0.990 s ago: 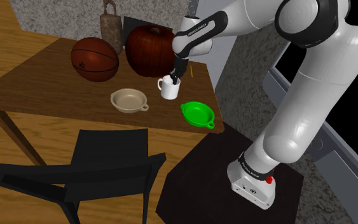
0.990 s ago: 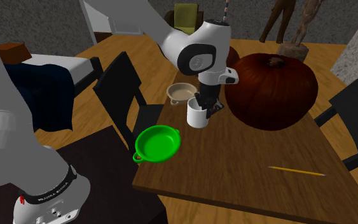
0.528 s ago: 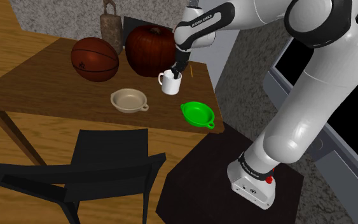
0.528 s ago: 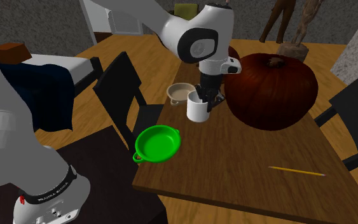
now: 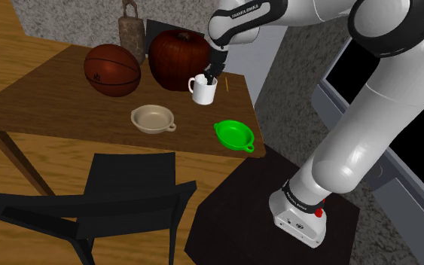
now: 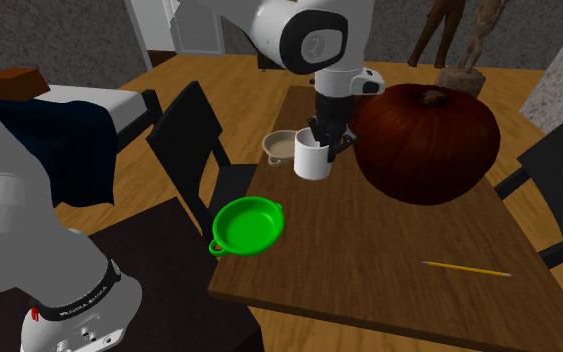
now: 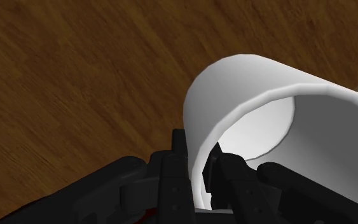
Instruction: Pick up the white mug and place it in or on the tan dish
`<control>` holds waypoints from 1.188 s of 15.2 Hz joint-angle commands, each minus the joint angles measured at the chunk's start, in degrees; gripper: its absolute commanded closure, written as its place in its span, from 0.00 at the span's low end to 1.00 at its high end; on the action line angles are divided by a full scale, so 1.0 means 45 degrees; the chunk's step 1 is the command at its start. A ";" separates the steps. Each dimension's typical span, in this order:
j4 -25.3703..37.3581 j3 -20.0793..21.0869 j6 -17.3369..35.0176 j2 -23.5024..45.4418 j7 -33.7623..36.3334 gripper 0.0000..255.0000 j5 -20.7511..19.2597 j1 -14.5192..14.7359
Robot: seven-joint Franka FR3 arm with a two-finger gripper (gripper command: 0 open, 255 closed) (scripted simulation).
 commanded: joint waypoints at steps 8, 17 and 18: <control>0.1361 0.0747 -0.0930 0.0422 0.1731 1.00 -0.0107 0.0906; 0.4100 0.1684 -0.1967 0.2129 0.4070 1.00 -0.0234 0.2224; 0.4494 0.1769 -0.2117 0.2374 0.4311 1.00 -0.0254 0.2369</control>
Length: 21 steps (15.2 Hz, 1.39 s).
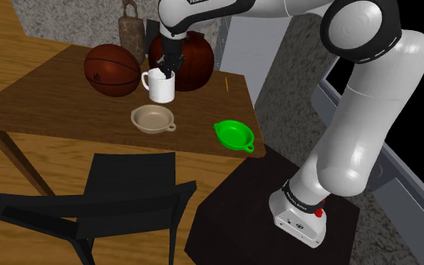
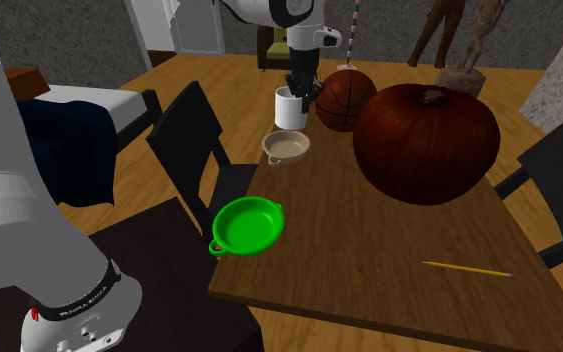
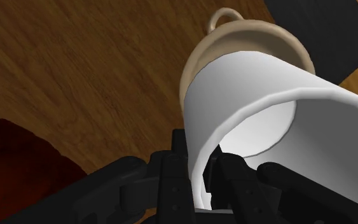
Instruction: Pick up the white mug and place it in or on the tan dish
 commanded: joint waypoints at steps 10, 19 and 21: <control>0.0680 0.0297 0.0566 0.1242 0.0872 1.00 -0.0067 0.0525; -0.0046 0.0308 0.1882 0.1832 0.0869 1.00 -0.0044 0.0517; -0.0168 0.0312 0.2152 0.1980 0.0868 1.00 -0.0038 0.0515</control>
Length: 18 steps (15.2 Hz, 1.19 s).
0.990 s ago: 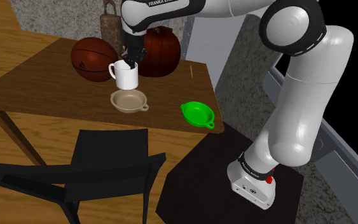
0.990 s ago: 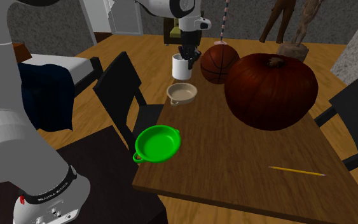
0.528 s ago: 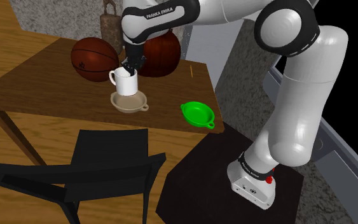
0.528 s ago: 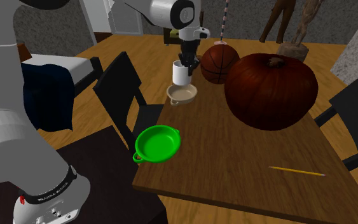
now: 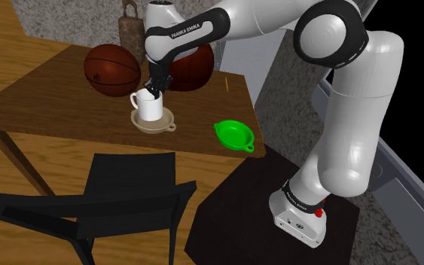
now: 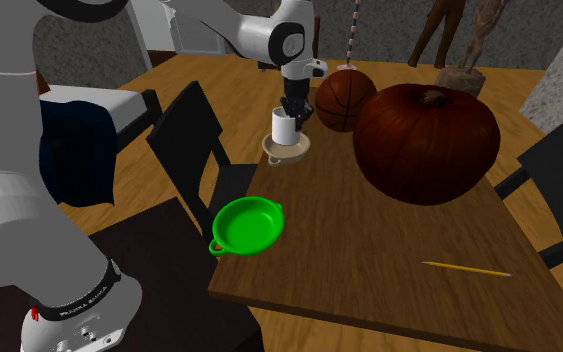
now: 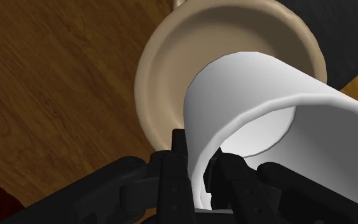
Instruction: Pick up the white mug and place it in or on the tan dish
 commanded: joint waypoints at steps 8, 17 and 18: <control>-0.0046 0.0003 0.0145 0.0085 0.0005 0.00 0.0003 0.0002; 0.0538 -0.0007 -0.1182 -0.0657 0.0025 0.00 -0.0028 0.0022; 0.0538 -0.0008 -0.1182 -0.0657 0.0024 0.00 -0.0028 0.0023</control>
